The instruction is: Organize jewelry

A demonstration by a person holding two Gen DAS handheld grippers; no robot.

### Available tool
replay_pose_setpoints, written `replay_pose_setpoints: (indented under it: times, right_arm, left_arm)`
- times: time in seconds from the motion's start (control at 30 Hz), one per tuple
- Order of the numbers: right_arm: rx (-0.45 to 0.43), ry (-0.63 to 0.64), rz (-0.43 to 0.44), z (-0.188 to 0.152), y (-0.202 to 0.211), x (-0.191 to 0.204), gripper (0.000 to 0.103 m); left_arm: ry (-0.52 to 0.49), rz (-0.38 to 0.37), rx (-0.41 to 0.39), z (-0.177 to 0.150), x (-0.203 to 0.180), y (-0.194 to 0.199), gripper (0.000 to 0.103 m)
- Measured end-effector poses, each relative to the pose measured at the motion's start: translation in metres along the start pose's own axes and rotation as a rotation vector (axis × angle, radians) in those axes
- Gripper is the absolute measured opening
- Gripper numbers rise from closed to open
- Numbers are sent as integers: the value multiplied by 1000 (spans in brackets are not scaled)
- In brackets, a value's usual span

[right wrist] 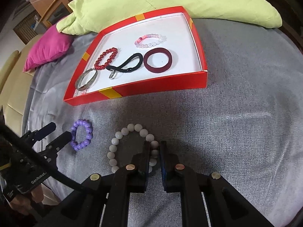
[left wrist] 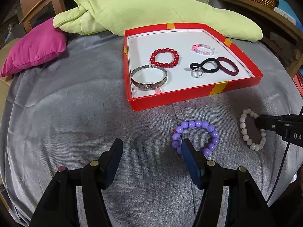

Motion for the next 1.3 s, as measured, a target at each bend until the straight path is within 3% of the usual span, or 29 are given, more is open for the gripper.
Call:
replay_pose_setpoints:
  times: [0.47, 0.7, 0.9, 1.13, 1.3]
  right_arm:
    - [4, -13, 28, 1, 0, -2, 14]
    - [4, -15, 34, 1, 0, -3, 14]
    - [4, -20, 27, 1, 1, -2, 15]
    - [-3, 5, 58, 2, -1, 12, 47]
    - [-13, 88, -17, -1, -2, 24, 47]
  left_arm:
    - [-32, -61, -5, -1, -14, -4, 63]
    - [-52, -125, -8, -1, -23, -4, 15]
    - [-70, -136, -51, 4, -20, 8, 7]
    - [-19, -120, -76, 7, 8, 19, 7]
    - [-4, -110, -76, 4, 22, 20, 8]
Point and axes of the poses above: each gripper's, at about its wrist camera, not at the fingertips, and y roughly against the way its jaws point, x to its left, z to its top, the point moved 4 cm from there along -y, roughly the way its jaws point, and after that the axes turned 2 degrees about -x, right-handed, at the moved point
